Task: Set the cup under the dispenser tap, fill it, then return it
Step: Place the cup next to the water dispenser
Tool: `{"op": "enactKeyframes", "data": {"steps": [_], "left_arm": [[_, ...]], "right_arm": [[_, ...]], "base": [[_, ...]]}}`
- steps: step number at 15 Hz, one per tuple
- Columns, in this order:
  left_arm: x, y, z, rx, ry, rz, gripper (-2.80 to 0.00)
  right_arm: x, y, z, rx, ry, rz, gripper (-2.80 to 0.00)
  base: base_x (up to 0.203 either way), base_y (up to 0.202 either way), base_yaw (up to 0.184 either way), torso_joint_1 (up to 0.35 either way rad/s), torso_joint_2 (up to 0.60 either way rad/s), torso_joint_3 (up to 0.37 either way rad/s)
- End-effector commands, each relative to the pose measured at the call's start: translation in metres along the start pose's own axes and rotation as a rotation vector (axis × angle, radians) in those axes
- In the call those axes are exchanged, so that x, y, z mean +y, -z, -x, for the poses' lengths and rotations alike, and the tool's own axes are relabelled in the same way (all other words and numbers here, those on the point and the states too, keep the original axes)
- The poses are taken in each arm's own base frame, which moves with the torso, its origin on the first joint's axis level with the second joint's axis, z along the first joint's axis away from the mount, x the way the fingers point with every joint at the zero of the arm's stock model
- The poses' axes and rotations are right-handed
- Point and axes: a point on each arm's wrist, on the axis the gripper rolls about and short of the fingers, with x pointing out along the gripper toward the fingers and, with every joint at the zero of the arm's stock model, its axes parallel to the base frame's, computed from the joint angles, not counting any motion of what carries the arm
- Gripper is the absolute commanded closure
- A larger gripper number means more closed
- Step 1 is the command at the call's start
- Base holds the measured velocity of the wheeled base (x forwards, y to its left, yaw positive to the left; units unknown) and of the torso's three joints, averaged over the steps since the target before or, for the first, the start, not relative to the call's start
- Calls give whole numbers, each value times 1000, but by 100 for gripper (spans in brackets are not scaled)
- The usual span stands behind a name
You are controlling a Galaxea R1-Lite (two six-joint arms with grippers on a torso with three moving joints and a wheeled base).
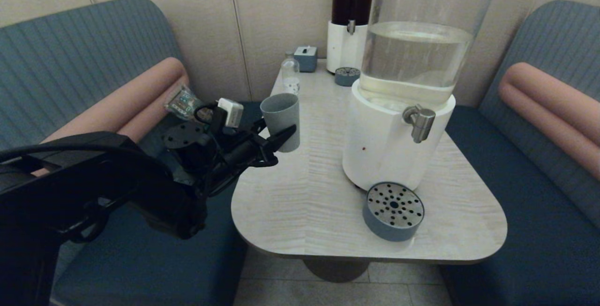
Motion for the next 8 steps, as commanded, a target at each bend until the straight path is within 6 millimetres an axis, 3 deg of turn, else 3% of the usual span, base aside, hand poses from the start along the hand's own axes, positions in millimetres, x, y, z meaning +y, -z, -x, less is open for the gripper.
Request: {"op": "enactKeyframes", "data": {"steps": [1,8], "left_arm": [[17,33,-6,26,-23,7,0],[44,94,-14,61,-58,16,0]], "right_arm": [[0,0,0,0,0,0,0],[0,0,0,0,0,0,0]], "base": [[0,0,0,0,0,0],[0,0,0,0,0,0]]}}
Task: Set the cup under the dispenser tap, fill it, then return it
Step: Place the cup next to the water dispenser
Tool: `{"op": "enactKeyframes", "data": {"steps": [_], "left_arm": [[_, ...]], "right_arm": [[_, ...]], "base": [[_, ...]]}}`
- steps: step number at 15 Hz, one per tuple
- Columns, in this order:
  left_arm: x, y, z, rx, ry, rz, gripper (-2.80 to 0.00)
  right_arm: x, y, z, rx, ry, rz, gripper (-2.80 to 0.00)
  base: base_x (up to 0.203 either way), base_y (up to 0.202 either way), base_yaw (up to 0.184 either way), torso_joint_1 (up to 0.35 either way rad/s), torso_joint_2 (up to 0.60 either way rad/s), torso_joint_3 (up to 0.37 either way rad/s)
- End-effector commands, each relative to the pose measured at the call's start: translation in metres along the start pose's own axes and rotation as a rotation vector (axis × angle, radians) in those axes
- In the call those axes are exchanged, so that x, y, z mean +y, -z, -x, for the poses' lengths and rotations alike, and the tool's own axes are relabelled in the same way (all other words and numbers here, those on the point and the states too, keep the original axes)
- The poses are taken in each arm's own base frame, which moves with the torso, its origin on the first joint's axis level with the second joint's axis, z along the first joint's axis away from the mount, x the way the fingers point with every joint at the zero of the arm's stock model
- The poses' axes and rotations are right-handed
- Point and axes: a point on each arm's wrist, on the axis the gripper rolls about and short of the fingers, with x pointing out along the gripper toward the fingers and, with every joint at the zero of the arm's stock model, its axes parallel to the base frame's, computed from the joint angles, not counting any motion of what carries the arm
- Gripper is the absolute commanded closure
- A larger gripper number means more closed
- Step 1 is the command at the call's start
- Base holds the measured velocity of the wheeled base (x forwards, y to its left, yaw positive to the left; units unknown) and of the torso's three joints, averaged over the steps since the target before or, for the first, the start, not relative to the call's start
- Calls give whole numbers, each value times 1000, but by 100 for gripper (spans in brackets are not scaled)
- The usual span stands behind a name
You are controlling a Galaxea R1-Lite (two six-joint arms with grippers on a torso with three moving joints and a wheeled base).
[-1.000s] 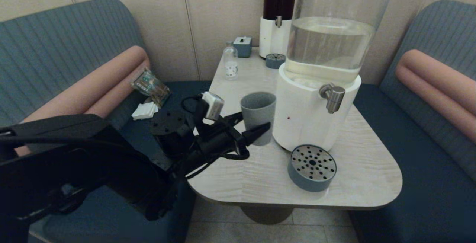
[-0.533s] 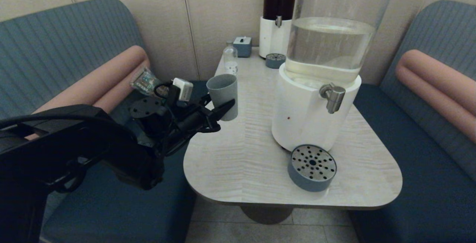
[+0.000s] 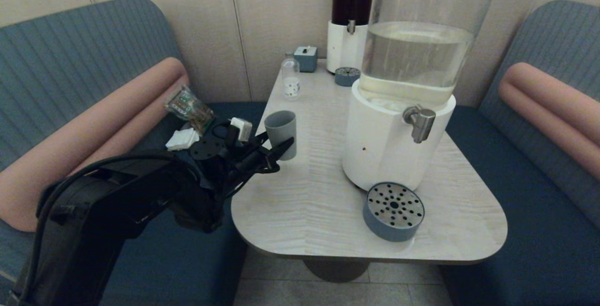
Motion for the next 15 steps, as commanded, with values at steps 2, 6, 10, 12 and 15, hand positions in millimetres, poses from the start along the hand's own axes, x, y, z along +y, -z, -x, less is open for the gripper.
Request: {"op": "enactKeyframes", "data": {"steps": [2,6,10,12,15], "left_arm": [[9,29,6,43,-19,17,0],[12,37,8,59,-29,20,0],[13,42,10,68,-31,23,0],[13,42,10,70,-31,21,-280],[11,36,10,65,-29,17,-280]], "right_arm": [[0,0,0,1,-1,0,0],[0,0,0,1,1,0,0],[0,0,0,1,0,0,0],[0,0,0,1,1,0,0],[0,0,0,1,-1,0,0]], "base": [[0,0,0,0,0,0],[0,0,0,0,0,0],[0,0,0,0,0,0],[0,0,0,0,0,0],[0,0,0,0,0,0]]}}
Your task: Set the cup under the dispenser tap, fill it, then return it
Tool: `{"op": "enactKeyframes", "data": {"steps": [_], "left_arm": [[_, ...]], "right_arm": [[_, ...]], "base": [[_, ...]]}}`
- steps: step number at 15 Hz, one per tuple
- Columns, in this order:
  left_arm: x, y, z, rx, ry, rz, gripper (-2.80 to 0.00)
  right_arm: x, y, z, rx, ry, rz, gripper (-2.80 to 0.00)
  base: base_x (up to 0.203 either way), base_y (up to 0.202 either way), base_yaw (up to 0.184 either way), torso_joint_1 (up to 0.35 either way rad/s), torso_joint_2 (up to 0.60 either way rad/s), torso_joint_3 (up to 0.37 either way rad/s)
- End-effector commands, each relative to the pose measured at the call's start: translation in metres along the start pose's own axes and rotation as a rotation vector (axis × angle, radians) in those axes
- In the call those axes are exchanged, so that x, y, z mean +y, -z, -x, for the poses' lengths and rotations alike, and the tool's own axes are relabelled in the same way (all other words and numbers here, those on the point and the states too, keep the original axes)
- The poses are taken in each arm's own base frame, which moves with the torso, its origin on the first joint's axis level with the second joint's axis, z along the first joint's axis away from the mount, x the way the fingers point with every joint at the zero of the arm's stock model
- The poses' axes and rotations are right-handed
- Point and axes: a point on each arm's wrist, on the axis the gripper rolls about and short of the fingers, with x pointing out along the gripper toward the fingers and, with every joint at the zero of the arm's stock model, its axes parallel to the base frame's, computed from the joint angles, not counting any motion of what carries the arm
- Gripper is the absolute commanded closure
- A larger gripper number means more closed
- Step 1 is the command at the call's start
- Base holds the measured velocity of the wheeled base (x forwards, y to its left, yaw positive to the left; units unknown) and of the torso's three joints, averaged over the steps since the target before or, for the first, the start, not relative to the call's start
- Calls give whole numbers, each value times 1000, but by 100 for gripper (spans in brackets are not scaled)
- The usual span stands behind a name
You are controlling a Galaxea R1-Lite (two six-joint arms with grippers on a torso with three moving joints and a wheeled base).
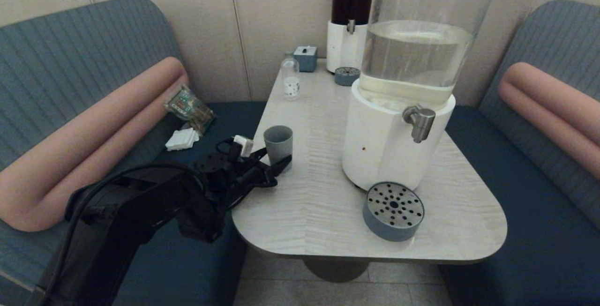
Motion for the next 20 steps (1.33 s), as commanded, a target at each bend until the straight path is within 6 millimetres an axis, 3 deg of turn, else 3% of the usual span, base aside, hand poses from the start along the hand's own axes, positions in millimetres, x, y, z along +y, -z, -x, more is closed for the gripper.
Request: {"op": "enactKeyframes", "data": {"steps": [1,5,8,15,16,20], "left_arm": [[-1,-9,0,-24,5,-10,-280],[-6,-10,10,14,0,0,-280],[-19,-20,33,82,-11,26,-280],[-67,-91,111,147,0,7,-280],[-76,-107,126,133,2,-6,0],[-109,-181,190,-45,-57,-60,0]], "right_arm": [[0,0,0,1,0,0,0],[0,0,0,1,0,0,0],[0,0,0,1,-1,0,0],[0,0,0,1,0,0,0],[0,0,0,1,-1,0,0],[0,0,0,1,0,0,0]], "base": [[0,0,0,0,0,0],[0,0,0,0,0,0],[0,0,0,0,0,0],[0,0,0,0,0,0],[0,0,0,0,0,0],[0,0,0,0,0,0]]}}
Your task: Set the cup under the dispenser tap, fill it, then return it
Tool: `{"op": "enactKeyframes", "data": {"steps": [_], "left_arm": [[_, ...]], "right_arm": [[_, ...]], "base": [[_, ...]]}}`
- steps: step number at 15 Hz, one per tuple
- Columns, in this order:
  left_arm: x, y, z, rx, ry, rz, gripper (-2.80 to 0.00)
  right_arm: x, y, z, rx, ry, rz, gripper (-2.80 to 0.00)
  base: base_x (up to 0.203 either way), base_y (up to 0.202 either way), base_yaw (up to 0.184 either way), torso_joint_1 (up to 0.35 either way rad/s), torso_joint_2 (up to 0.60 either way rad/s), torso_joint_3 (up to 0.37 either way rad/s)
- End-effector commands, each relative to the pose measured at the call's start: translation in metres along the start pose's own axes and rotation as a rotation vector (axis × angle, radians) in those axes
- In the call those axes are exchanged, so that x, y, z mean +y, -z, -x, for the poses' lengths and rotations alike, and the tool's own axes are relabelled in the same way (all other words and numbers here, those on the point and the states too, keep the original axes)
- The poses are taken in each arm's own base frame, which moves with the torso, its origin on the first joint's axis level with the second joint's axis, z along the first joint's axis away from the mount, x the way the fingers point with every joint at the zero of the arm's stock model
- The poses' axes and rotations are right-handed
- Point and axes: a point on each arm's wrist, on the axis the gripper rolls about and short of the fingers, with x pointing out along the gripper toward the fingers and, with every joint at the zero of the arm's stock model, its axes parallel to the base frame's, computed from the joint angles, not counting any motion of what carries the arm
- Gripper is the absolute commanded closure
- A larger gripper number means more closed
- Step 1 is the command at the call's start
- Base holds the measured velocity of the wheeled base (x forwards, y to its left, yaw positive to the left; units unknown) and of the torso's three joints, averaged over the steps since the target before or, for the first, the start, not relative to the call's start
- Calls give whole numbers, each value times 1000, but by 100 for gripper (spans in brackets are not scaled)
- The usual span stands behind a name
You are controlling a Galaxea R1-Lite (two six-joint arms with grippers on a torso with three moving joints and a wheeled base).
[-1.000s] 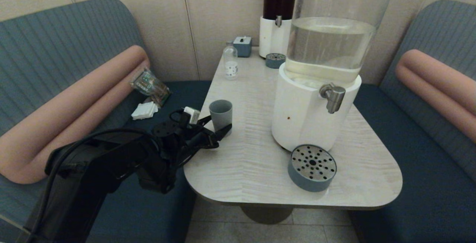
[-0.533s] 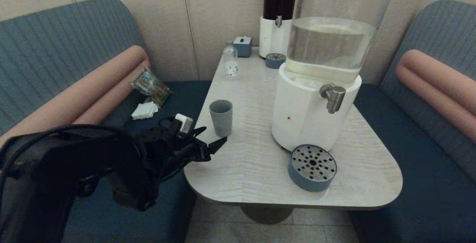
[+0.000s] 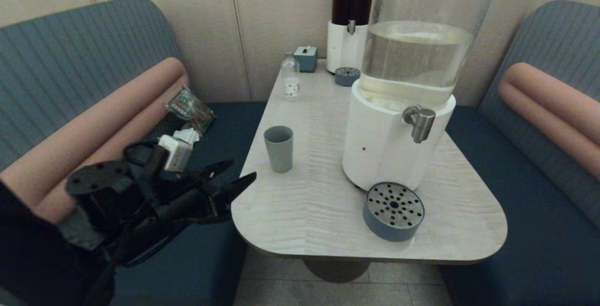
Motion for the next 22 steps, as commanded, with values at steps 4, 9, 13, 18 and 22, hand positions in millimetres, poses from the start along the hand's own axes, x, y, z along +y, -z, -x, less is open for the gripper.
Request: {"op": "enactKeyframes", "data": {"steps": [4,9,13,18,22], "left_arm": [[-47,-84,132,-408,-172,-74,0],[-90,-94,237,-670,-325,-175,0],[-121,-54,287,-515,-386,-181,0],[-108,23,273,-118,-495,-138,0],[-105,43,274,106,-578,-118,0]], "right_arm": [[0,0,0,1,0,1,0],[0,0,0,1,0,1,0],[0,0,0,-1,0,1,0],[0,0,0,-1,0,1,0],[0,0,0,-1,-1,1,0]], "base": [[0,0,0,0,0,0],[0,0,0,0,0,0],[0,0,0,0,0,0],[0,0,0,0,0,0],[0,0,0,0,0,0]]}}
